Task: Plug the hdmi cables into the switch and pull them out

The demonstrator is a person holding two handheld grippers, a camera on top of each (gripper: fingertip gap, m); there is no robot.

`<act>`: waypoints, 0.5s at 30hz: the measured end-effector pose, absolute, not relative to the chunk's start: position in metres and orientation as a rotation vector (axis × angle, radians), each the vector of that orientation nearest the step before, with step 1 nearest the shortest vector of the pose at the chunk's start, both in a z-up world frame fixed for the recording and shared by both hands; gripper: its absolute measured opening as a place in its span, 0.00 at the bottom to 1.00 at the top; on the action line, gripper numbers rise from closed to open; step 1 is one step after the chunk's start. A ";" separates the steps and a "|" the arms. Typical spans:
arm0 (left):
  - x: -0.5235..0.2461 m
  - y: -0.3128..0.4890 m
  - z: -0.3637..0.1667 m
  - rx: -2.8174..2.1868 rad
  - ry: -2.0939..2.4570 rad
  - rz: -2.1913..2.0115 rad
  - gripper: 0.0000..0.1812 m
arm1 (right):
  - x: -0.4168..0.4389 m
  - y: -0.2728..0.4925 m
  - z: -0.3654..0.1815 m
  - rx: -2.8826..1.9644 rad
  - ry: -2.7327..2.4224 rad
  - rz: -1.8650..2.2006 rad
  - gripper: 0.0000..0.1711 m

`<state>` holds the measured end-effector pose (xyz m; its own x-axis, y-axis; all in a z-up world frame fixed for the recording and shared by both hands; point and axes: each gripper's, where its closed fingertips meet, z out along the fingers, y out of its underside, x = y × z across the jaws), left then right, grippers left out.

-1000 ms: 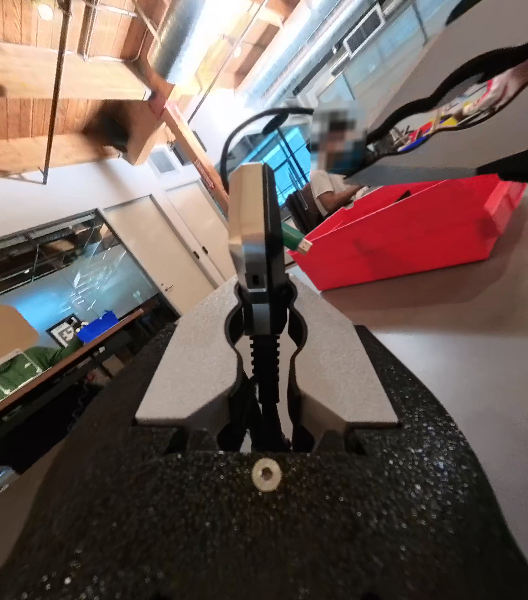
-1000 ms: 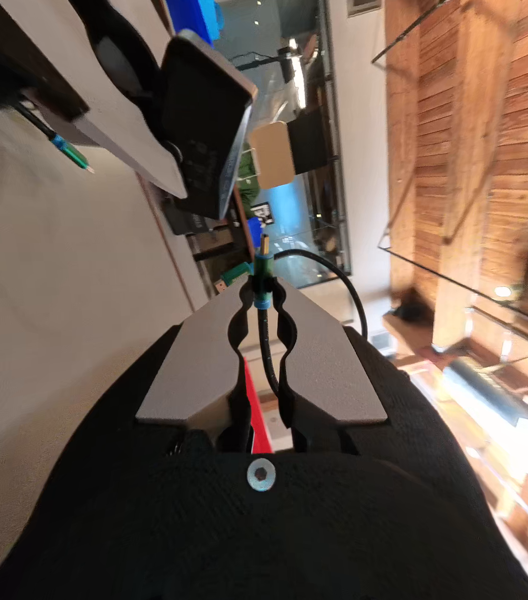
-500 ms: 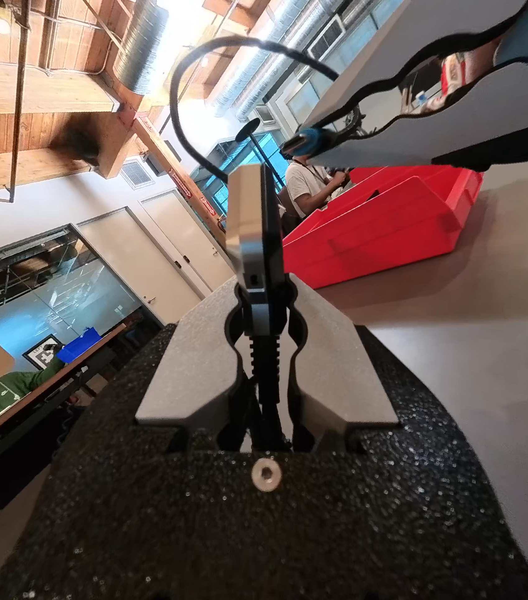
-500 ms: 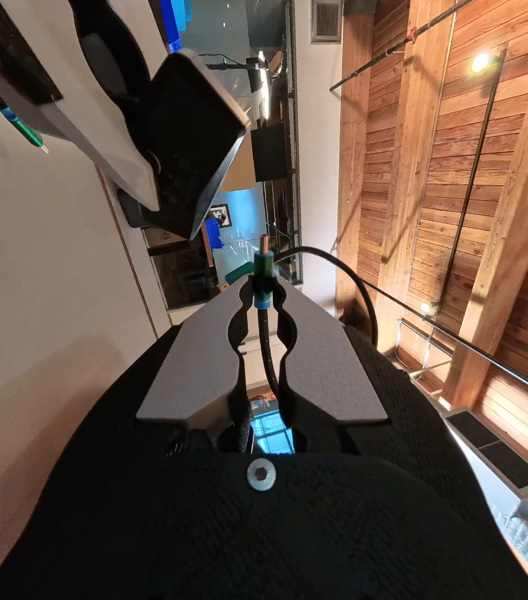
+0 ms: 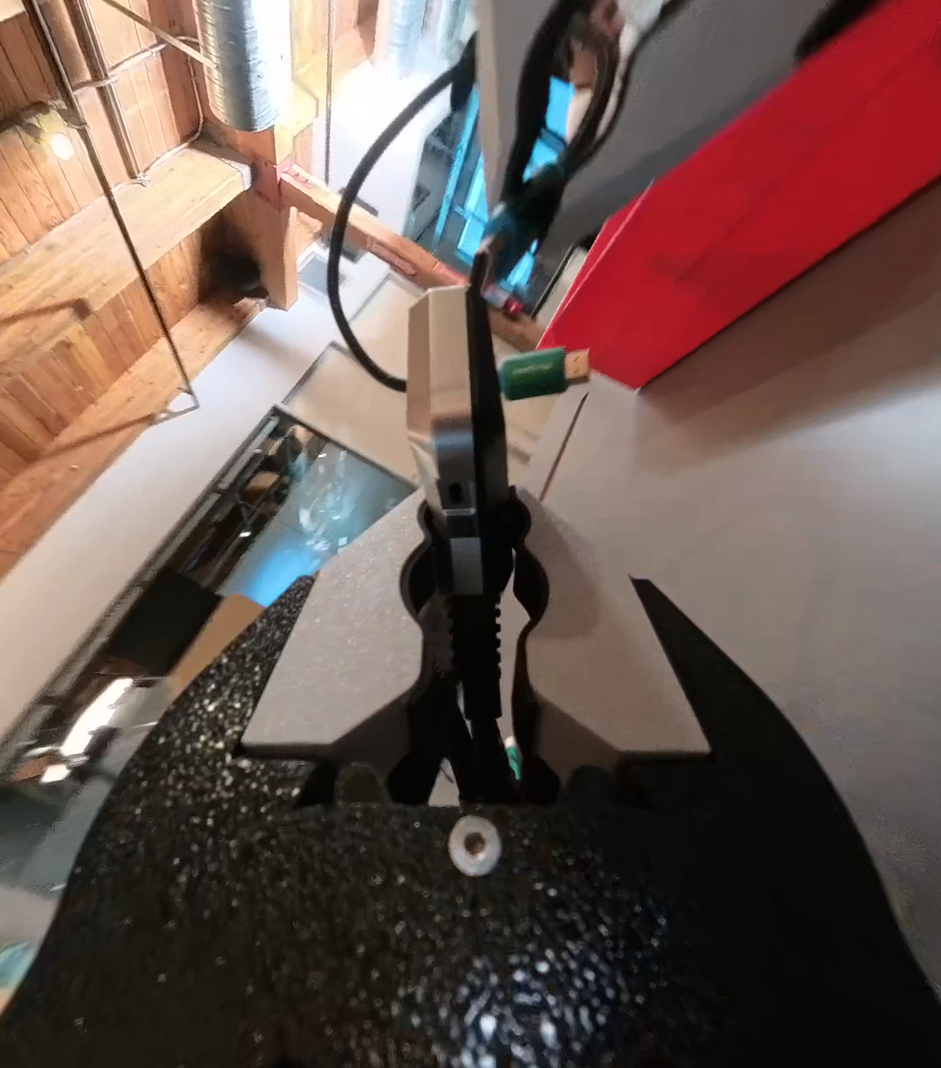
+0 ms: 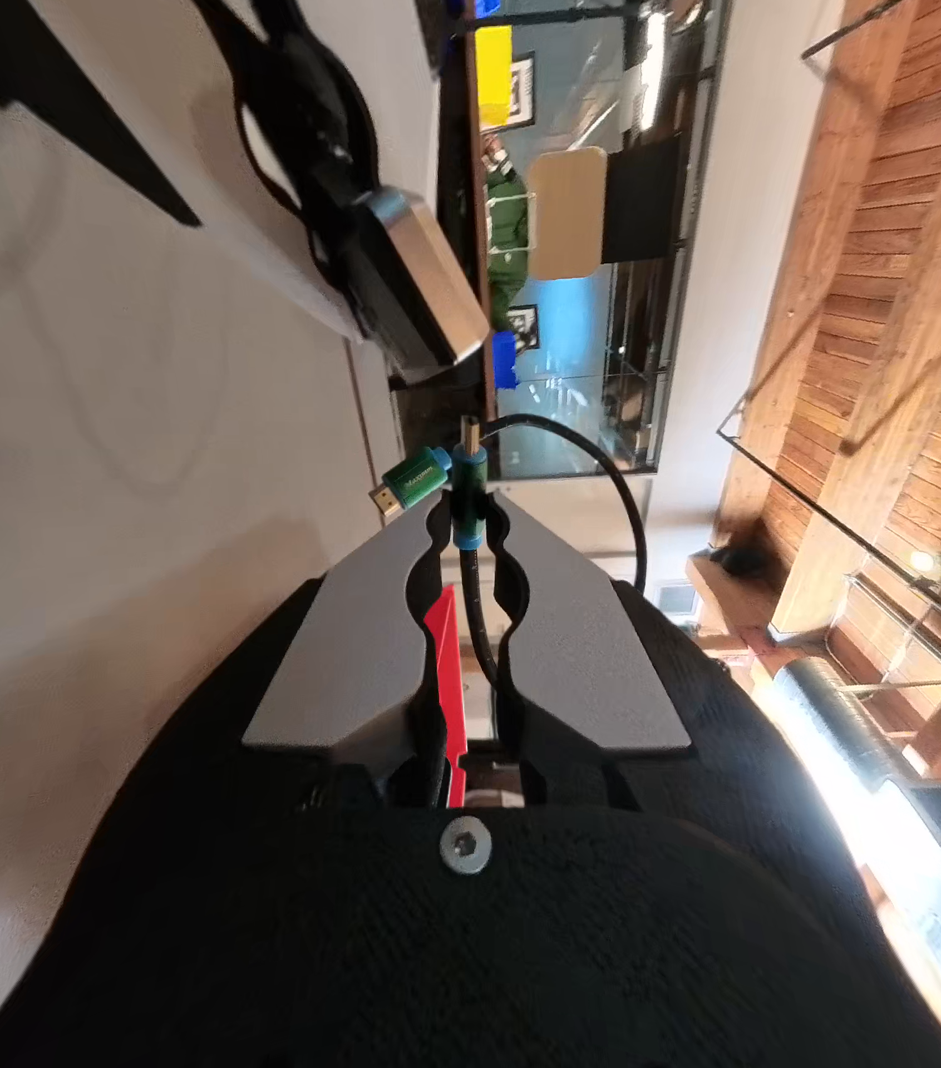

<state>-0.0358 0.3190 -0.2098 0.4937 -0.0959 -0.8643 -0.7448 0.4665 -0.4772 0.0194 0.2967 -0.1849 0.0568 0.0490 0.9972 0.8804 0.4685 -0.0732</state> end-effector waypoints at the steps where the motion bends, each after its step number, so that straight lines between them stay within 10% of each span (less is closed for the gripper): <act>1: -0.038 0.321 -0.211 -1.014 1.009 0.585 0.11 | 0.021 0.296 -0.187 -0.920 -1.407 -0.799 0.06; 15: -0.028 0.317 -0.219 -0.883 1.139 0.799 0.10 | 0.027 0.287 -0.209 -0.904 -1.582 -0.984 0.06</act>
